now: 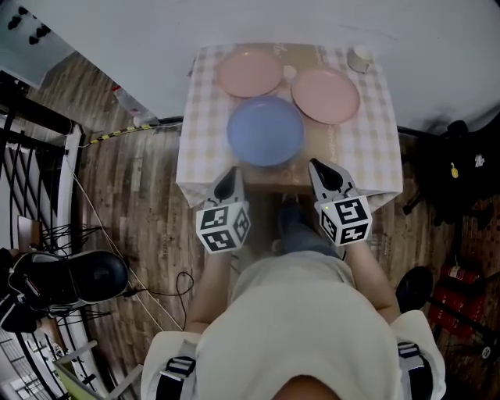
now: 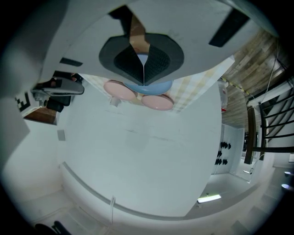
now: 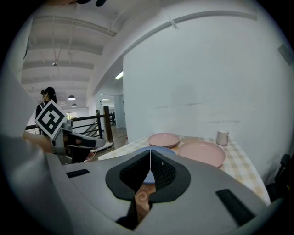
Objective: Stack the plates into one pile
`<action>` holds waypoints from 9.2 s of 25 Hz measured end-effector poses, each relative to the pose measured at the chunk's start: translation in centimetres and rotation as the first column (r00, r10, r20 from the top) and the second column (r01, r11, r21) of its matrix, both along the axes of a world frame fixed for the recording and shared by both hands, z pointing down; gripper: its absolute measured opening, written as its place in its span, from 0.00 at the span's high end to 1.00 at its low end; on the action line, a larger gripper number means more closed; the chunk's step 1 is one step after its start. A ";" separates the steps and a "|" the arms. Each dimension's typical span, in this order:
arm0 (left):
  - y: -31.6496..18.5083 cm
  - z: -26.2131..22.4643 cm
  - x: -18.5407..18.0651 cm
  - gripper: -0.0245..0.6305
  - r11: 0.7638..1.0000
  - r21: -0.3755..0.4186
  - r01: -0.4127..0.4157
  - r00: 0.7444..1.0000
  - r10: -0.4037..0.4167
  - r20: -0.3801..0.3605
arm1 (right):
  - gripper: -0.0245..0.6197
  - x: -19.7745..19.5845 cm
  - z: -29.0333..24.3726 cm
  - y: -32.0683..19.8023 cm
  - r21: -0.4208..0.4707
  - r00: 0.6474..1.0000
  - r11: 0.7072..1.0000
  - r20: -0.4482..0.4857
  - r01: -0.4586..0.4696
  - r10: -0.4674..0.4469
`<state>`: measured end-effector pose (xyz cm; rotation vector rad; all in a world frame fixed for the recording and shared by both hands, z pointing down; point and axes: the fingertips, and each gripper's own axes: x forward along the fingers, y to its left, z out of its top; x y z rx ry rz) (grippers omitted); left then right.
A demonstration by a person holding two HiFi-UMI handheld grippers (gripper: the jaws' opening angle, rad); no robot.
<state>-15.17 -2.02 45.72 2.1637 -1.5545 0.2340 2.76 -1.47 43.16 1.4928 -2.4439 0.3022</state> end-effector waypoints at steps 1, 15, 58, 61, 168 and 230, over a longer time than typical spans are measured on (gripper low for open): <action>-0.5 0.2 -0.2 0.96 1.000 -0.003 0.008 1.000 -0.008 0.006 | 0.96 0.0 0.3 -0.7 -0.002 1.000 1.000 0.001 0.005 -0.005; -8.0 5.6 -1.4 0.95 0.989 -0.112 0.093 0.994 -0.086 0.069 | 0.96 0.9 5.7 -10.2 -0.127 0.992 0.988 -0.083 0.083 -0.094; -14.4 15.1 -3.6 0.75 0.917 -0.374 0.138 0.982 -0.077 0.173 | 0.72 1.9 15.9 -14.8 -0.467 0.983 0.880 -0.107 0.080 -0.146; -14.7 15.2 -3.5 0.75 0.915 -0.389 0.109 0.986 -0.049 0.161 | 0.72 1.9 16.1 -14.8 -0.484 0.985 0.874 -0.121 0.048 -0.121; -27.3 13.0 20.2 0.79 0.942 -0.317 -0.111 0.936 0.207 0.285 | 0.79 25.4 14.6 -27.0 -0.396 0.975 0.906 -0.211 -0.153 0.073; -30.6 9.2 1.0 0.82 0.959 -0.275 -0.061 0.973 0.118 0.196 | 0.80 5.2 9.9 -31.5 -0.323 0.987 0.941 -0.154 -0.098 0.050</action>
